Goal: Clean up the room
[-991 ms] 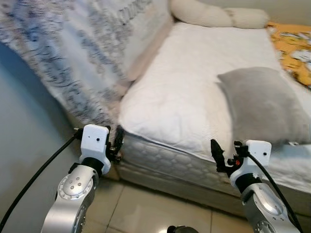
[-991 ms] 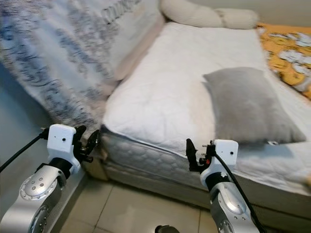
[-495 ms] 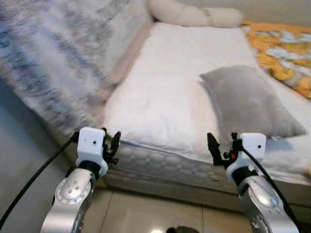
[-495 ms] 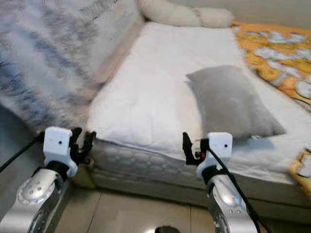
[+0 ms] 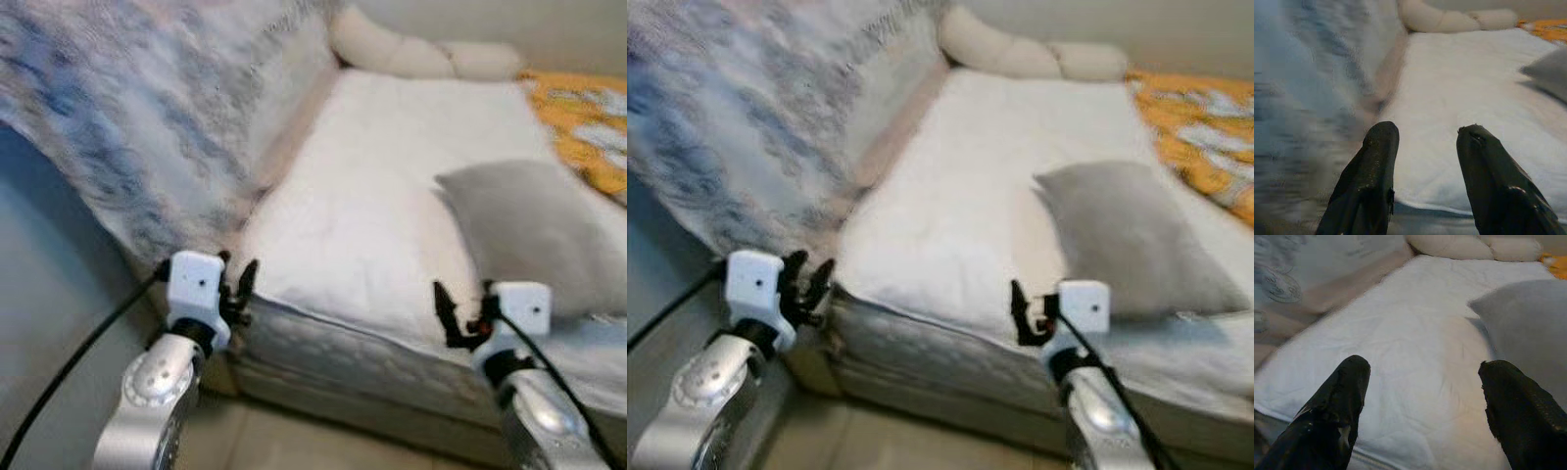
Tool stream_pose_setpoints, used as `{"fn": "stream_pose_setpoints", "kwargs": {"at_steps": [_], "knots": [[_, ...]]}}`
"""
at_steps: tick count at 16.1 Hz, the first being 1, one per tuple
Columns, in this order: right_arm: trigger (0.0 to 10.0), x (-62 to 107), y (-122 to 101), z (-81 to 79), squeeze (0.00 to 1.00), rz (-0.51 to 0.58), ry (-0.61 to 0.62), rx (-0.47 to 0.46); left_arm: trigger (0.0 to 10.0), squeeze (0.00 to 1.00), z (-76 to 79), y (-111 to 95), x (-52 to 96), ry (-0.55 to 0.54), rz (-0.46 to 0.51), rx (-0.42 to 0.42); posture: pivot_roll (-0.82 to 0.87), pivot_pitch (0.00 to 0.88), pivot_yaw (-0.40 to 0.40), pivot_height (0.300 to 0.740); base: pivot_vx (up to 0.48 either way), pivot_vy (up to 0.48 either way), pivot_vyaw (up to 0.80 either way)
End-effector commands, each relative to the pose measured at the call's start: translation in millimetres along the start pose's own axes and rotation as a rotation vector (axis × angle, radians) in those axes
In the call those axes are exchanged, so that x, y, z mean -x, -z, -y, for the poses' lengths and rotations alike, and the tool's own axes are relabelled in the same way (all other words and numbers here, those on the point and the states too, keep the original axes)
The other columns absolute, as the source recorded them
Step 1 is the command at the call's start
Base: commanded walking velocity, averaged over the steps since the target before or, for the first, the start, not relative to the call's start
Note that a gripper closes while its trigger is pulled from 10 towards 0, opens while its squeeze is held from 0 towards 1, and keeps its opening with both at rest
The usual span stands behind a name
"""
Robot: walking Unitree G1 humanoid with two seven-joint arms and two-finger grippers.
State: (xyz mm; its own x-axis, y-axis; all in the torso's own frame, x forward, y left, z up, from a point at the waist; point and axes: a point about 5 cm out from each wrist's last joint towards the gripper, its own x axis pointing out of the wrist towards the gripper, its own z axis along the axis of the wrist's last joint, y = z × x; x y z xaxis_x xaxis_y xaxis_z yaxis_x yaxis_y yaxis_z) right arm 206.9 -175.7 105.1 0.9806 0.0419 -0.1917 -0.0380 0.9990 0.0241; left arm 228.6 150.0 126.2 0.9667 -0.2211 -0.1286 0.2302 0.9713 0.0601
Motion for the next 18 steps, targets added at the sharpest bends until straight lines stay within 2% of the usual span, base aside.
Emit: {"fn": "stream_pose_setpoints", "kwargs": {"at_steps": [1,10,15,18], "knots": [[10.0,-0.2,-4.5,-5.8,0.00,0.029,-0.022,-0.012,10.0,0.00,-6.2,1.7,2.0,-0.017,-0.009,-0.008,-0.02,0.000,0.010,0.740,0.289,0.000,-0.80],[10.0,2.0,-1.7,-7.3,0.00,0.035,-0.036,-0.007,10.0,0.00,-5.8,3.2,1.5,-0.004,-0.014,-0.010,-0.02,0.000,0.013,0.740,0.283,0.000,-0.76],[10.0,-2.1,-3.7,-11.5,0.00,0.030,-0.084,0.009,10.0,0.00,-6.5,3.8,2.0,-0.011,-0.017,-0.009,-0.02,0.000,0.008,0.740,0.277,0.000,0.00],[10.0,-5.3,-4.5,-14.9,0.00,0.021,-0.125,0.091,10.0,0.00,-6.7,4.0,3.5,-0.019,-0.018,-0.007,-0.01,0.000,0.005,0.740,0.273,0.000,0.27]]}}
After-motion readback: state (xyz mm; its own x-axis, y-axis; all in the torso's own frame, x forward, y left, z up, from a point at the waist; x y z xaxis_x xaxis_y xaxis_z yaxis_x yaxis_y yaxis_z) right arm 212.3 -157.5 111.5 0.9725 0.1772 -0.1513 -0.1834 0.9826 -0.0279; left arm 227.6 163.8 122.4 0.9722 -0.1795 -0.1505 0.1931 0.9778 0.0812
